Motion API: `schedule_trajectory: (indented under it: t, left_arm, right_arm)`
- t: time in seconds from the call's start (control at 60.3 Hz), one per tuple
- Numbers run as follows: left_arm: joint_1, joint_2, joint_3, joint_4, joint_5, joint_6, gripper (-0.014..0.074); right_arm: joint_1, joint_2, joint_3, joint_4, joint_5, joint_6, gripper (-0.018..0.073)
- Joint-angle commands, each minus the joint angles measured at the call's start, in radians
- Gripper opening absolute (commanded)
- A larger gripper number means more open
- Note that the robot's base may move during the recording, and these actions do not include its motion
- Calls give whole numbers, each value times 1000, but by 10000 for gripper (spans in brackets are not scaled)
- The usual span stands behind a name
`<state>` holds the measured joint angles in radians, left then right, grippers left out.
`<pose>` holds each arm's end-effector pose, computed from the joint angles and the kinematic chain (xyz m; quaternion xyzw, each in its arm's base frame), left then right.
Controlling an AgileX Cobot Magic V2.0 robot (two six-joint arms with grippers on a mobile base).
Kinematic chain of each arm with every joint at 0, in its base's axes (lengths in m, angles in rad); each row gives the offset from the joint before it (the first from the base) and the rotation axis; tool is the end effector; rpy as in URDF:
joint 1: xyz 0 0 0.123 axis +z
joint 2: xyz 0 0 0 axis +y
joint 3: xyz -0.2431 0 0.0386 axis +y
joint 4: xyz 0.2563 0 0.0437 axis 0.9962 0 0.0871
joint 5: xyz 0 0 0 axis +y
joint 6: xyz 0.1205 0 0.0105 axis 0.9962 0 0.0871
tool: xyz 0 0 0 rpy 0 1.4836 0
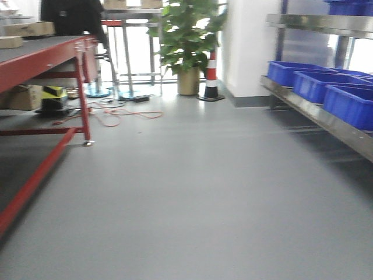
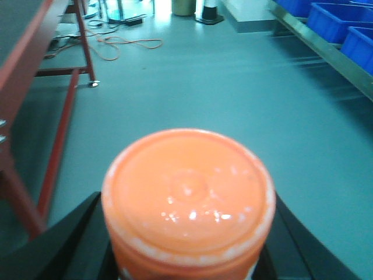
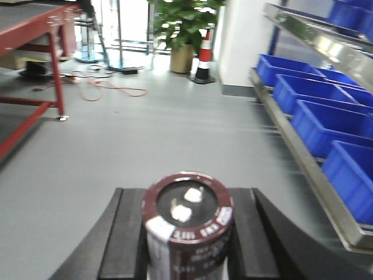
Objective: Place cylindrical capacitor in blue bin on shelf
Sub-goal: 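Drive the base away from the table to the shelf of blue bins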
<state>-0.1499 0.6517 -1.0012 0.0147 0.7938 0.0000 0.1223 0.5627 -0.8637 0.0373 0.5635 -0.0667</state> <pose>0.1676 -0.0240 0.3877 0.0627 0.8190 -0.0355 0.5692 0.1643 0.0226 0.3820 -0.0666 0.7633 0.0356 0.6416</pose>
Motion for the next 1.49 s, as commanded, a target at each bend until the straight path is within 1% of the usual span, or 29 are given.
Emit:
schedule_trajectory:
  t: [0.0,1.477]
  left_arm:
    - [-8,-4,0,-5,-27,0,-111]
    - [-8,-4,0,-5,-27,0,-111]
  right_arm:
    - [0,-5,-9,0,-17,-2,-162]
    - [0,-5,-9,0,-17,-2,-162]
